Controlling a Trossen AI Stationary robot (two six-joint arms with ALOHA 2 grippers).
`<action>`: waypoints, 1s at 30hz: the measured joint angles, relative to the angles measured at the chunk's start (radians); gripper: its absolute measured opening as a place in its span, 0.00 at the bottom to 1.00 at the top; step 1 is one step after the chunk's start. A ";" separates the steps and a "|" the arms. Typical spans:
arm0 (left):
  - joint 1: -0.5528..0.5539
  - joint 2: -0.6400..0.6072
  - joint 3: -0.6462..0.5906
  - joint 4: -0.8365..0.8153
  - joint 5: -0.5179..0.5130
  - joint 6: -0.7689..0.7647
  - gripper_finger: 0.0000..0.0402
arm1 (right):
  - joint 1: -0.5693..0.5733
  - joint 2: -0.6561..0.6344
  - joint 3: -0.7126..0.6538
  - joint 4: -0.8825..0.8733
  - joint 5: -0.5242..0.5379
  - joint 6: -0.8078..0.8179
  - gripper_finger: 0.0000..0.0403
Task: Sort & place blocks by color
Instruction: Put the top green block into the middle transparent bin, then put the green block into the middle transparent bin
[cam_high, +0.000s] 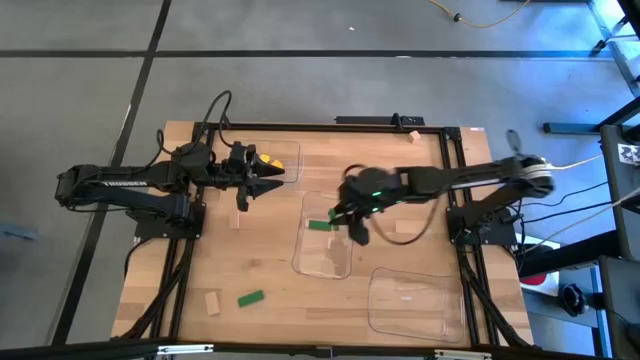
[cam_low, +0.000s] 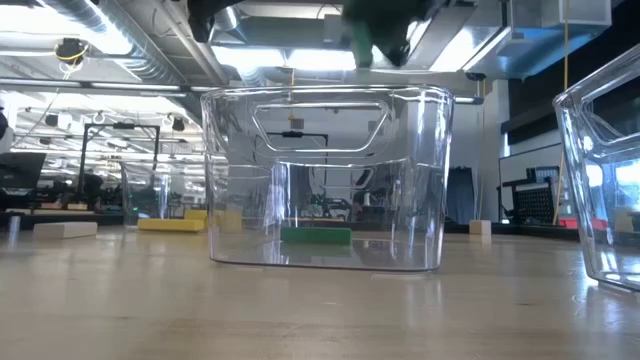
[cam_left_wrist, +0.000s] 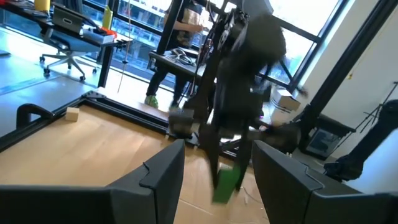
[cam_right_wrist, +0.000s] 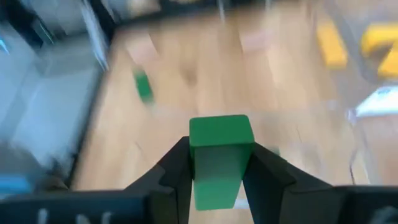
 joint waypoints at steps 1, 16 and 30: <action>0.000 0.000 0.000 0.000 0.000 0.004 0.45 | 0.001 0.047 0.031 -0.042 0.000 -0.021 0.27; 0.000 0.000 0.000 0.001 -0.025 0.007 0.45 | 0.002 0.408 0.113 -0.085 -0.075 0.007 0.27; 0.000 0.000 0.000 0.001 -0.025 0.006 0.45 | 0.002 0.415 0.113 -0.084 -0.061 -0.004 0.46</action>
